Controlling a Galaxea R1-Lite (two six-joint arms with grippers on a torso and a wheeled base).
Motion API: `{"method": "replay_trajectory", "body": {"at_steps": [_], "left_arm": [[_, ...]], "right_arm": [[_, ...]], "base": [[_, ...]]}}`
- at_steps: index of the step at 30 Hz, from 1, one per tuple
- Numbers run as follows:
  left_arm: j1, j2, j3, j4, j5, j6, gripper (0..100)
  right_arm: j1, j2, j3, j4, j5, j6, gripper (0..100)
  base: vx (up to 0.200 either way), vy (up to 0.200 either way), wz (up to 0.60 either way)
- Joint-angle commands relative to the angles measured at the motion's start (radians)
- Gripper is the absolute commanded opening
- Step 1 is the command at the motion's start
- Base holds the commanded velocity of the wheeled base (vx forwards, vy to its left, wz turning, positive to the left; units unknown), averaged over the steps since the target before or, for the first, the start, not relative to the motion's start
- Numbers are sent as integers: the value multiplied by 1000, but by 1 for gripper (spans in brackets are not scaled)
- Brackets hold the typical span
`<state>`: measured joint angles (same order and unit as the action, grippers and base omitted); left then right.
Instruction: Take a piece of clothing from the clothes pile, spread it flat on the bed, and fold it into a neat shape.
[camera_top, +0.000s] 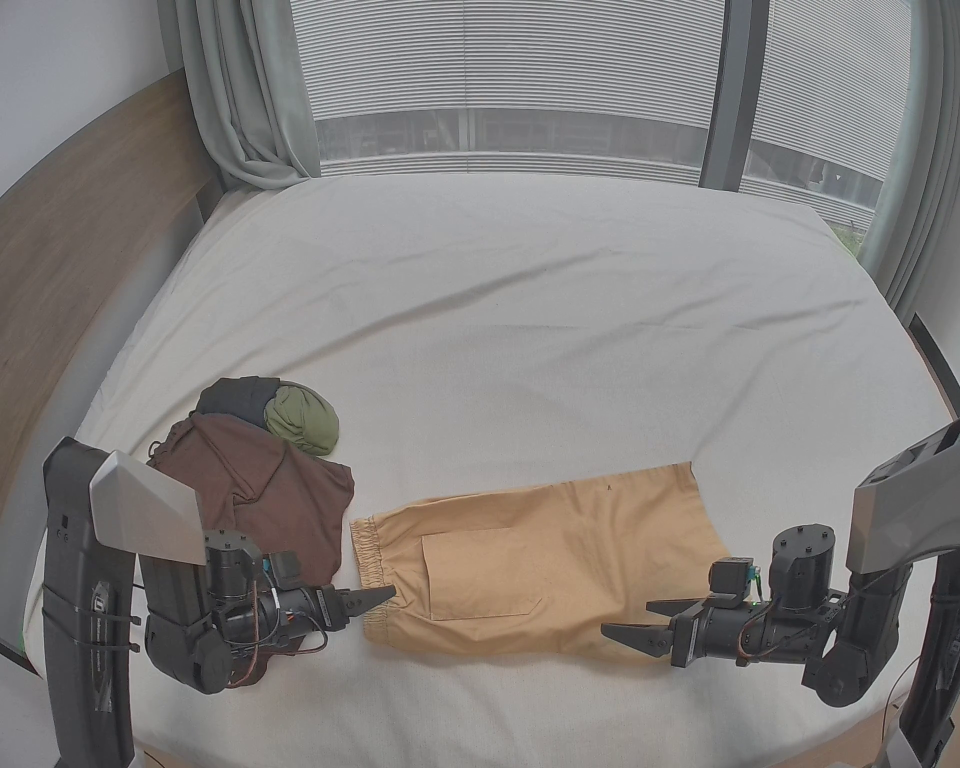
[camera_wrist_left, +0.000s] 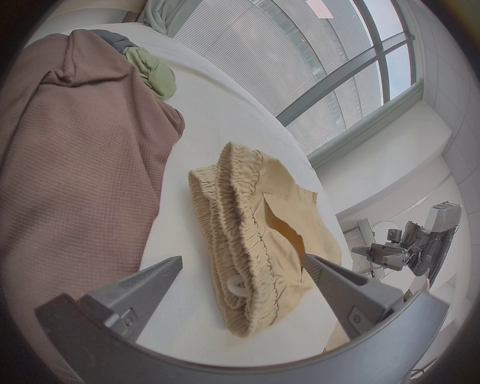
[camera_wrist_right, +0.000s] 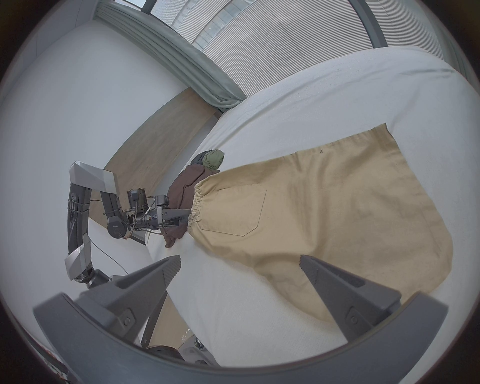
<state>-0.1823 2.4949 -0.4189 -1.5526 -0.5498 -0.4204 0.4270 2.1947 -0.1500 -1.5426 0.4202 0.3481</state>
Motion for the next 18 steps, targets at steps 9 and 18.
{"method": "replay_trajectory", "body": {"at_steps": [9, 18], "left_arm": [[-55, 70, -100, 0, 70, -44, 100], [-85, 113, -185, 0, 116, -84, 100]], "right_arm": [[7, -1, -8, -1, 0, 2, 100], [7, -1, -8, -1, 0, 2, 100]], "base": [[0, 0, 0], [0, 0, 0]]}}
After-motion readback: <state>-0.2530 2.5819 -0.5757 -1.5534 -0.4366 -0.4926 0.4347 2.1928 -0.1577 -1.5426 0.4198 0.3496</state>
